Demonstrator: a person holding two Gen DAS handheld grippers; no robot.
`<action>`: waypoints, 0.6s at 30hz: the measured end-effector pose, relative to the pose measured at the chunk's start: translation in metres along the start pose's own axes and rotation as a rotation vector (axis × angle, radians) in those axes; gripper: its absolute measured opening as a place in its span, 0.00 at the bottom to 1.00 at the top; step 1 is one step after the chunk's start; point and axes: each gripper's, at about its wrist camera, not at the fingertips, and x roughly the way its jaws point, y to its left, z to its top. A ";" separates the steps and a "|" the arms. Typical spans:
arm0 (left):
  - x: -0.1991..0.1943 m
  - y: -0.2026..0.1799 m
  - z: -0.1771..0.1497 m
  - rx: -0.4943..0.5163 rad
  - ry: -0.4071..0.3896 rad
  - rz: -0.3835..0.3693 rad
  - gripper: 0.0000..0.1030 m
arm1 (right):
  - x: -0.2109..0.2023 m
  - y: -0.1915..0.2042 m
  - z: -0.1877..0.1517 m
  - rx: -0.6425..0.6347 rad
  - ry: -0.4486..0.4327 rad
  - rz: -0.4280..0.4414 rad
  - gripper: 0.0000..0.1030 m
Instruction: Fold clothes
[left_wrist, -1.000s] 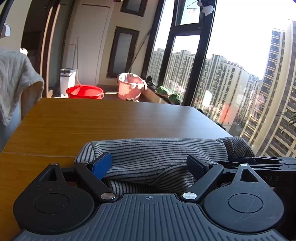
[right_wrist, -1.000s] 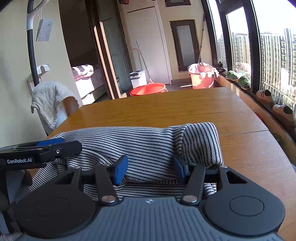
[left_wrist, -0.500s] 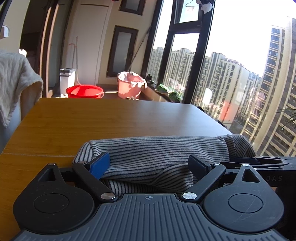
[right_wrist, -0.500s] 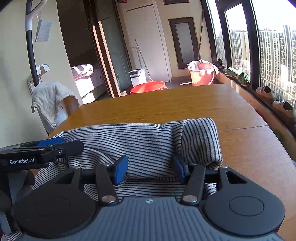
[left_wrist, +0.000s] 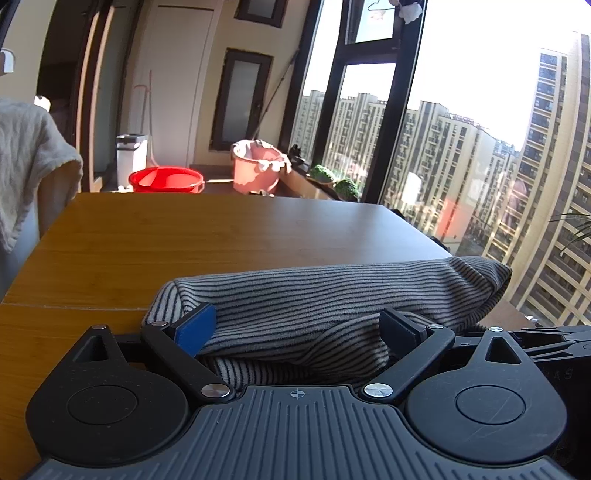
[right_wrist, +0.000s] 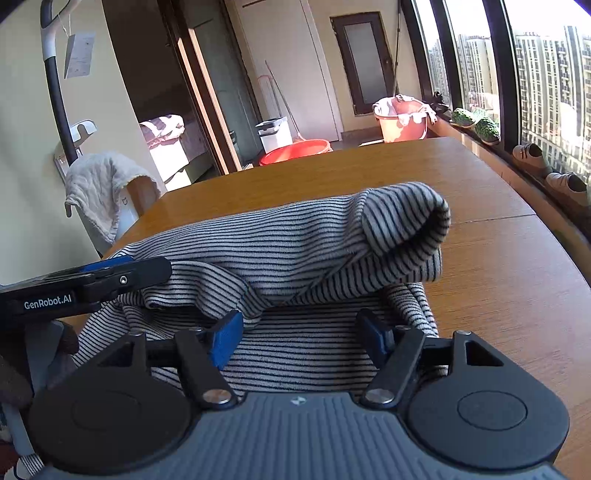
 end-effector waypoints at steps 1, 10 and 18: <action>0.000 0.000 0.000 0.000 0.000 -0.001 0.96 | -0.002 -0.001 0.000 0.008 -0.004 -0.007 0.67; -0.001 0.001 0.000 -0.005 0.000 -0.012 0.97 | -0.048 0.026 0.032 -0.072 -0.179 0.068 0.57; -0.003 -0.002 -0.001 0.000 0.002 -0.006 0.97 | -0.003 -0.005 0.068 -0.100 -0.091 -0.065 0.52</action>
